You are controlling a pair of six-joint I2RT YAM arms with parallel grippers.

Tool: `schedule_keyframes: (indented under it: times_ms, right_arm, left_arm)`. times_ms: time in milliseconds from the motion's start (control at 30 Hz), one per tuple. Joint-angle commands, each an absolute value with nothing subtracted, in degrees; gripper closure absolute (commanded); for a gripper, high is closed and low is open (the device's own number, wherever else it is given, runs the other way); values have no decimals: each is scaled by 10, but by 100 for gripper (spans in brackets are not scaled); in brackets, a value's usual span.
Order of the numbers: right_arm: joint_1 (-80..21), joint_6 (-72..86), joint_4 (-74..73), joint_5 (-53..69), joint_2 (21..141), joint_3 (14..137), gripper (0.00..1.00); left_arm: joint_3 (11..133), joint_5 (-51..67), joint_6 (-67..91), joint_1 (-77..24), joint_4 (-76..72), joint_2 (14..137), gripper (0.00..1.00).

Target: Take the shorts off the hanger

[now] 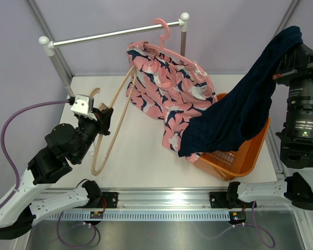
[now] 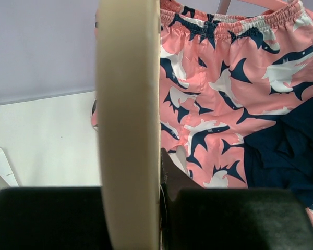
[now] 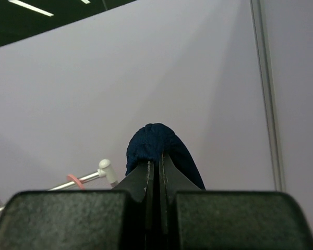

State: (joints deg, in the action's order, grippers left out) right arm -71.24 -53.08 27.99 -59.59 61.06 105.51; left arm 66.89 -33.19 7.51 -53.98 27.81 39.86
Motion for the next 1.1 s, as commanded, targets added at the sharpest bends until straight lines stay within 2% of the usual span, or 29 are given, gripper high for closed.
schedule_keyframes:
  times_ms: [0, 133, 200, 300, 333, 367, 533, 667, 700, 767, 867, 900, 1067]
  right_arm:
    - [-688, -561, 335, -600, 602, 1053, 100]
    - [-635, -520, 248, -632, 608, 1040, 100]
    - [-577, -468, 216, -651, 603, 991, 100]
    - [-486, -280, 63, -657, 576, 925, 100]
    - [-465, -217, -52, -652, 568, 911, 100]
    - [-443, -100, -106, -632, 550, 880, 100]
    - [-330, 142, -312, -550, 514, 767, 97]
    - [-252, 297, -355, -406, 512, 632, 90]
    - [-251, 313, -350, -382, 511, 605, 79]
    - [-252, 357, -318, -308, 500, 539, 70]
    - [-251, 385, -295, -279, 477, 492, 58]
    - [-251, 384, -293, -279, 470, 488, 48]
    - [-251, 371, -329, -283, 435, 531, 34]
  left_arm:
    - [664, -338, 77, -542, 258, 391, 100]
    - [666, -331, 82, -542, 258, 392, 100]
    - [667, -327, 83, -542, 258, 391, 100]
    - [668, -328, 83, -542, 262, 389, 100]
    - [667, -328, 83, -542, 263, 390, 100]
    - [666, -327, 82, -542, 265, 388, 100]
    - [660, -324, 76, -542, 272, 381, 100]
    - [658, -326, 75, -542, 279, 384, 100]
    - [659, -329, 76, -542, 279, 388, 100]
    - [663, -333, 76, -542, 288, 395, 100]
    - [677, -344, 80, -542, 304, 417, 100]
    - [685, -349, 83, -541, 308, 424, 100]
    - [720, -361, 109, -520, 351, 479, 100]
